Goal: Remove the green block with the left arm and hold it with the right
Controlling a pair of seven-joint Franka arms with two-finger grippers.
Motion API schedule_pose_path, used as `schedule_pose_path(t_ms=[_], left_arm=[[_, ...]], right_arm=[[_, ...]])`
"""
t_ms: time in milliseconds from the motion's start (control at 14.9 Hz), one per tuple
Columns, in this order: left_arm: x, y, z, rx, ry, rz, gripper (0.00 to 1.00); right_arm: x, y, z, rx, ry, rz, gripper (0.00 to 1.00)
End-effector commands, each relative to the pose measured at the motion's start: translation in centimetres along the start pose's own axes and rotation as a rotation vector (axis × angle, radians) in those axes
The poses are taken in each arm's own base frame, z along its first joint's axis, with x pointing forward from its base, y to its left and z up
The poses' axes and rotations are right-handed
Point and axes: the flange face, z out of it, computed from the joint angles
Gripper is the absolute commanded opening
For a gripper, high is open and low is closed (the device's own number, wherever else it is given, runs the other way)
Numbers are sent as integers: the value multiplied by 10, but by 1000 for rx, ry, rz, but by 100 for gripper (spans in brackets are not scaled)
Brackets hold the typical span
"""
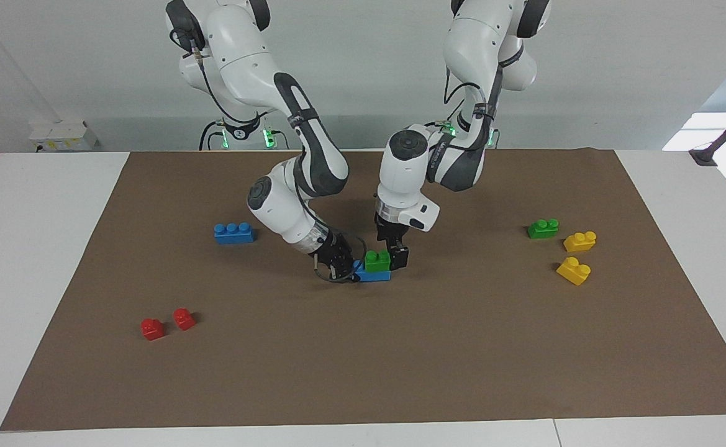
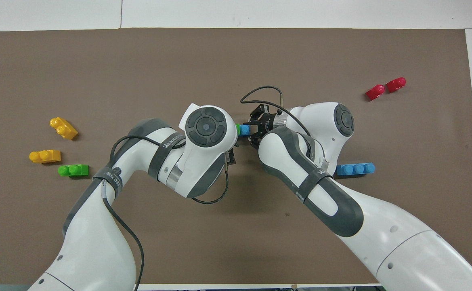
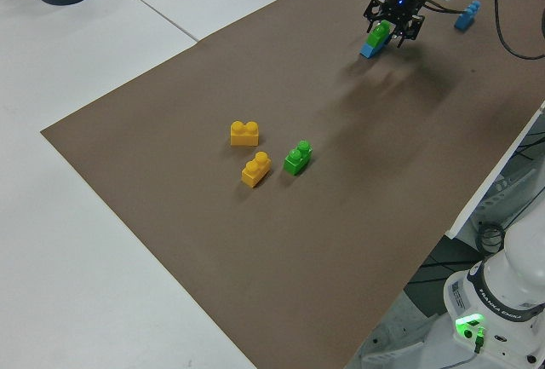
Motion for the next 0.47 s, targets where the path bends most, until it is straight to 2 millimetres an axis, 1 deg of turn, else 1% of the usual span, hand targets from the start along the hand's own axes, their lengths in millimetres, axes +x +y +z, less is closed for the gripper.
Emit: schedule_pose_path(t_ms=[0, 201, 268, 335, 402], left_arm=[[-7, 4, 6, -35, -11, -8, 100], [-7, 4, 5, -41, -8, 0, 100], [-7, 4, 5, -40, -6, 0, 98], [-6, 4, 5, -41, -3, 1, 86], [-6, 4, 5, -40, -2, 1, 68]], right_arm=[[3, -3, 1, 16, -17, -4, 0], [3, -3, 1, 16, -17, -4, 0], [3, -3, 1, 16, -17, -4, 0], [3, -3, 1, 16, -17, -4, 0], [3, -3, 1, 16, -17, -4, 0]])
